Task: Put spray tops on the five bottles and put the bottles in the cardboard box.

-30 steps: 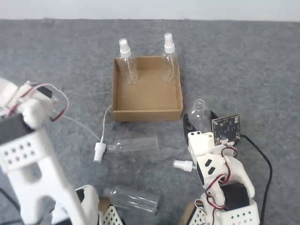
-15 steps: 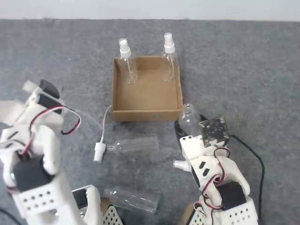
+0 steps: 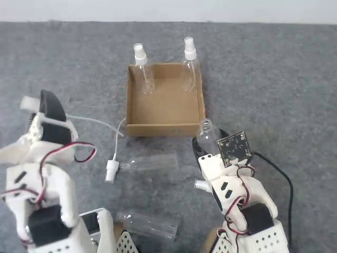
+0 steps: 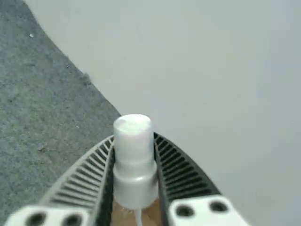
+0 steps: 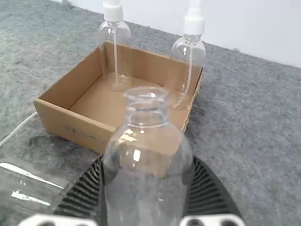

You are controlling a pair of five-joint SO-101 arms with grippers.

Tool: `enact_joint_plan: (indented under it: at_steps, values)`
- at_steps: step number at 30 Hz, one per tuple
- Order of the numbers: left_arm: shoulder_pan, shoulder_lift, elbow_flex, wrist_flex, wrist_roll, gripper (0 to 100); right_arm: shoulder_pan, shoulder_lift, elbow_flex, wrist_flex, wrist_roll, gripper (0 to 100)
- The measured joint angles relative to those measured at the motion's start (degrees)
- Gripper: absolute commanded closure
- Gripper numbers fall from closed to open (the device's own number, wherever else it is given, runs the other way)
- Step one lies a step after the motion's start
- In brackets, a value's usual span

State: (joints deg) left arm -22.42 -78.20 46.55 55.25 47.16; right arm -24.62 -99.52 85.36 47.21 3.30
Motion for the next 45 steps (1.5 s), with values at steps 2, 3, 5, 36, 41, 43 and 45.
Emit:
enact_joint_plan:
  at_steps: [2,3,5,36,41,43,45]
  values:
    - [0.0,-2.37,0.97,-0.97,0.0,99,0.0,0.0,1.41,-1.67,0.0,96.1]
    - [0.0,-3.69,1.41,-1.49,0.0,99,0.0,0.0,1.85,-2.2,0.0,96.1]
    - [0.0,-5.89,2.2,-2.55,0.0,99,0.0,0.0,2.11,-3.08,0.0,96.1]
    - [5.8,-25.14,16.79,-12.84,10.2,99,-10.9,0.0,7.3,-8.97,5.89,96.2]
    - [5.8,-25.14,16.79,-12.92,10.37,99,-13.36,0.09,9.93,-15.38,9.58,96.2]
    - [7.38,-25.14,16.79,-12.92,10.37,99,-14.68,0.09,9.93,-16.88,10.81,96.2]
    - [9.14,-25.14,16.79,-12.92,10.37,99,-15.47,0.09,10.02,-17.49,11.78,96.2]
